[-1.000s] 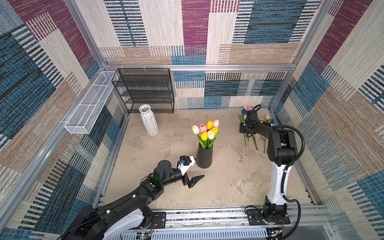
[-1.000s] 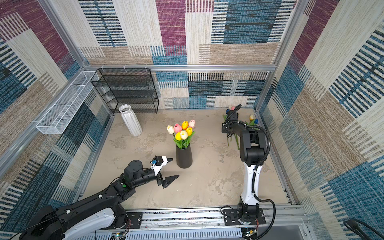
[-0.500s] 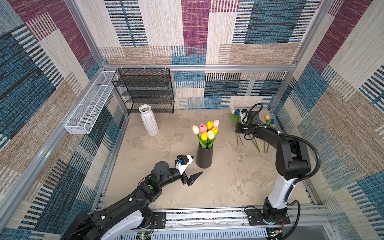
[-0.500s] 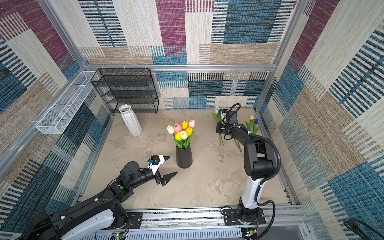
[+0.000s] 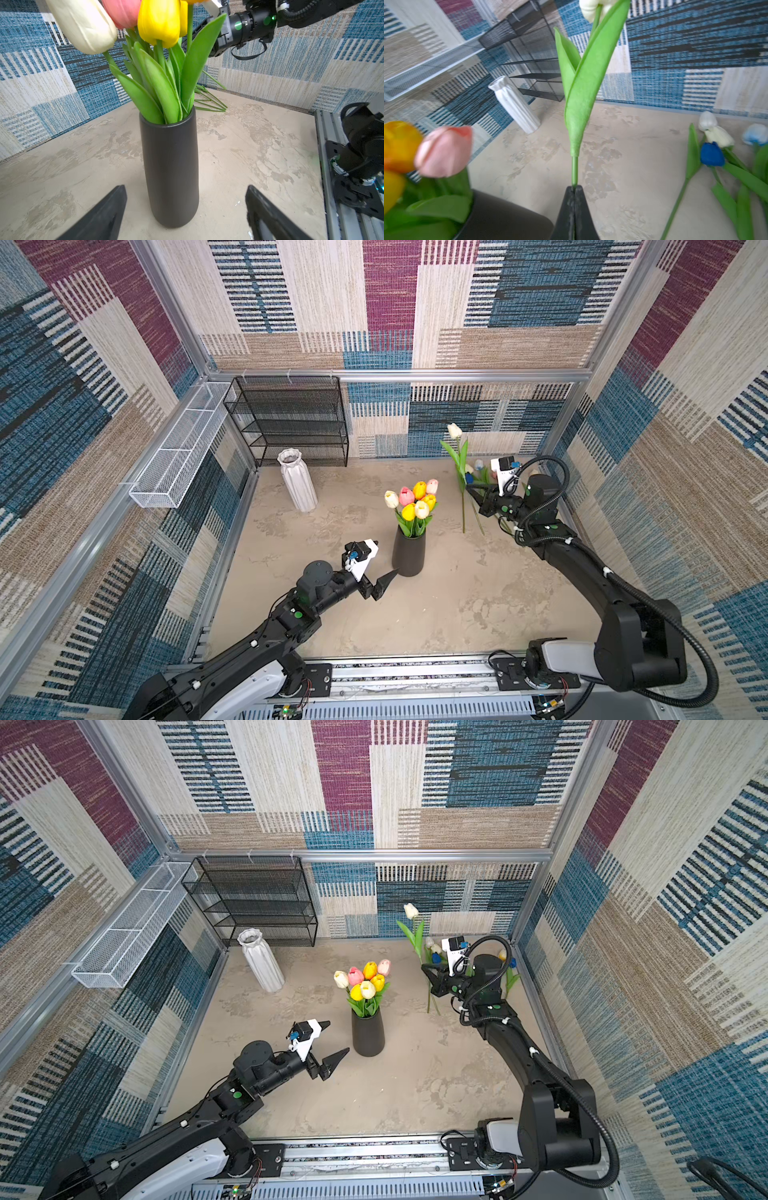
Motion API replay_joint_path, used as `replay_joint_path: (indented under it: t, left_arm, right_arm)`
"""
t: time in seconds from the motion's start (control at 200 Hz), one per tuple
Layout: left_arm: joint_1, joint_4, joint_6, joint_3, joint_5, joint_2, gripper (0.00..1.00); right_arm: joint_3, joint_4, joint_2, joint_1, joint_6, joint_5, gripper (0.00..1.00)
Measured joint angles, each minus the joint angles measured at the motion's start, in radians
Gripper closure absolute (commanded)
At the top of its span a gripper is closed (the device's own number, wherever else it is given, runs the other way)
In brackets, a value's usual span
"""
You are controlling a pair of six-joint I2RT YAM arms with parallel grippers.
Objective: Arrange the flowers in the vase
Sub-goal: 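Grasp a white tulip stem with the right gripper and lift it, then carry the white tulip to the dark grey vase with the right gripper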
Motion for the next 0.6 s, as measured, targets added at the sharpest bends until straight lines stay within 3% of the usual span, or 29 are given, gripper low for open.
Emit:
replay_joint_path:
  t: [0.195,0.341,0.481,0.601]
  left_arm:
    - [0.002,0.009,-0.002,0.033,0.008,0.025,0.07]
    - [0.004,0.011,-0.002,0.058,0.023,0.06,0.07]
    - [0.006,0.026,-0.005,0.069,0.026,0.095,0.08]
    - [0.006,0.066,-0.01,0.071,0.026,0.127,0.09]
  right_arm:
    - [-0.254,0.4,-0.195,0.025,0.159,-0.084,1.0]
    - [-0.418,0.75,-0.295,0.141,0.219,-0.085,1.0]
    - [-0.444,1.006,-0.267,0.254,0.225,-0.042,1.0]
    - [-0.415,1.188,-0.132,0.318,0.225,-0.011,1.0]
